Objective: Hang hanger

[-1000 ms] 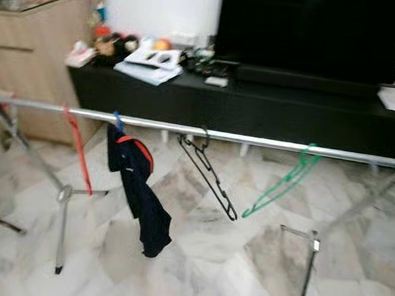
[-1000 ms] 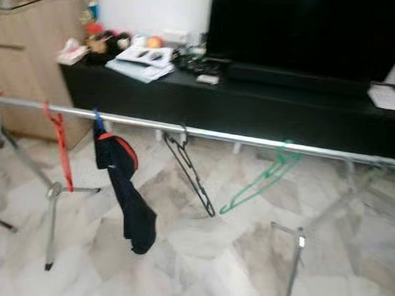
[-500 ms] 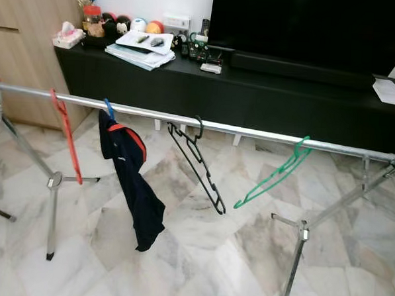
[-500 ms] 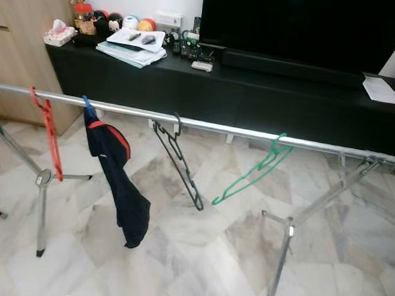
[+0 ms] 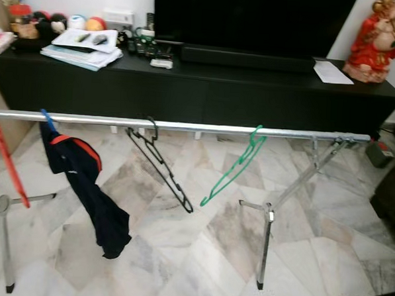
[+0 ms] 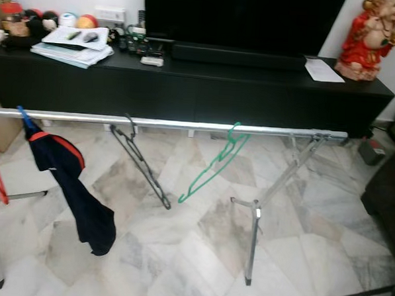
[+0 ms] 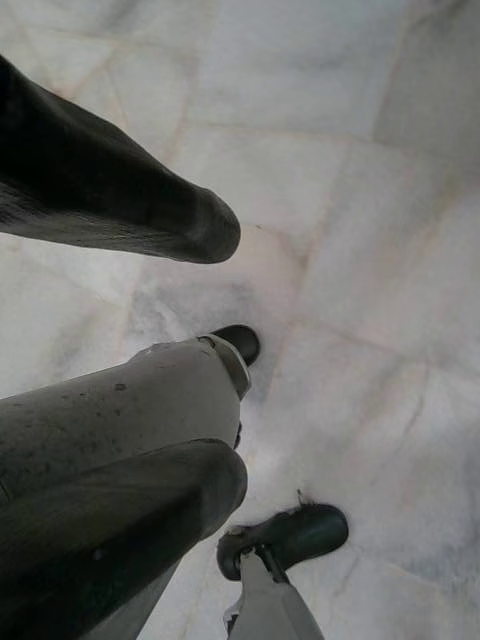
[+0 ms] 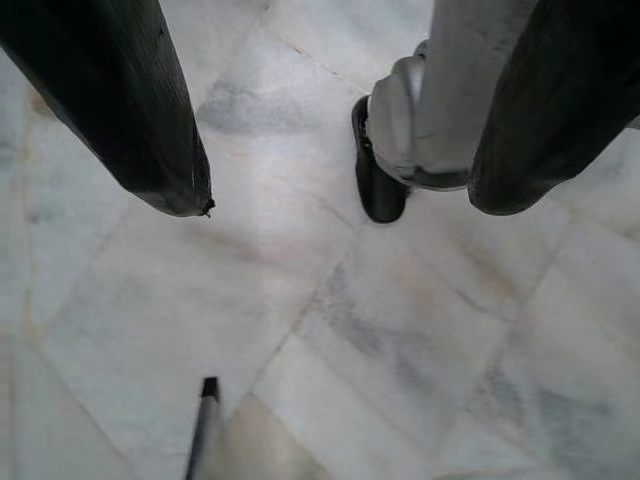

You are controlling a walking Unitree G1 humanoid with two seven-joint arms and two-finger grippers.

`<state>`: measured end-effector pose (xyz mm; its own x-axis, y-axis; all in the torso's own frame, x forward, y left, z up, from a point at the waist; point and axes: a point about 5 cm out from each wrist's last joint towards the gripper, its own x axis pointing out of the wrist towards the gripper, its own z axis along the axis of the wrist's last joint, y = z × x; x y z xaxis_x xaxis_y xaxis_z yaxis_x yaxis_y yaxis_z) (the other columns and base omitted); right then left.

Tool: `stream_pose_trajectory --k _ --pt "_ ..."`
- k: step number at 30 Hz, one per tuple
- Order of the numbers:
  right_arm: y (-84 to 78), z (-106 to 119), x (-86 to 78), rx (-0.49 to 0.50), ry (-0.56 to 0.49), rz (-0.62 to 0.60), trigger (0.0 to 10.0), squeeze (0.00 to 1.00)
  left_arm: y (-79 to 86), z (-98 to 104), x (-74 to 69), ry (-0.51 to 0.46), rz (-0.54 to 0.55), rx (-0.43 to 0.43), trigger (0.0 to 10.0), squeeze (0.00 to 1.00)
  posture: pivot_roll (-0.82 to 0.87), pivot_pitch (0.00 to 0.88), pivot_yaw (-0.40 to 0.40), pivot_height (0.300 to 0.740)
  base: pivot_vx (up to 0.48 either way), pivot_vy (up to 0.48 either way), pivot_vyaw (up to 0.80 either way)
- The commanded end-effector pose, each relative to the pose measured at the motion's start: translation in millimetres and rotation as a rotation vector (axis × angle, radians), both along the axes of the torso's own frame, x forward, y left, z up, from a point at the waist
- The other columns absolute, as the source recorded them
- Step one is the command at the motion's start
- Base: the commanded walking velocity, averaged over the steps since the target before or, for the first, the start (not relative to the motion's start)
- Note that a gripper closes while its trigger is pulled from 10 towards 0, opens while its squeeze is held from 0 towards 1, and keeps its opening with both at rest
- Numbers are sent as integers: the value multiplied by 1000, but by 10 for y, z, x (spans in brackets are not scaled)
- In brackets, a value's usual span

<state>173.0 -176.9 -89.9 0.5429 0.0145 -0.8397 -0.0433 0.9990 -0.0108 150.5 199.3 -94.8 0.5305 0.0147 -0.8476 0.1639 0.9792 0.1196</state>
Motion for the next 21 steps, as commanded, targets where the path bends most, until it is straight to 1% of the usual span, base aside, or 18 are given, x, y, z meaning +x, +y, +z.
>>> stream_pose_trajectory --k 1,10,11,14,21 --pt "-10 -27 -57 2 25 -12 10000 0 -41 -87 -206 86 -7 -14 10000 0 -19 101 -61 740 0 0 -750" --pt "-10 -28 -61 2 27 -11 10000 0 -40 -86 -205 85 -21 -6 10000 0 -20 99 -61 740 0 0 -741" --pt "-11 -28 -61 1 27 -10 10000 0 -39 -85 -202 85 -34 3 10000 0 -19 99 -61 740 0 -480 -738" --pt "-10 -29 -62 1 27 -10 10000 0 -39 -87 -207 87 -22 -4 10000 0 -20 98 -61 740 0 -480 -738" --pt "-10 -29 -61 1 28 -10 10000 0 -38 -87 -207 85 -17 -4 10000 0 -19 95 -60 740 0 0 -729"
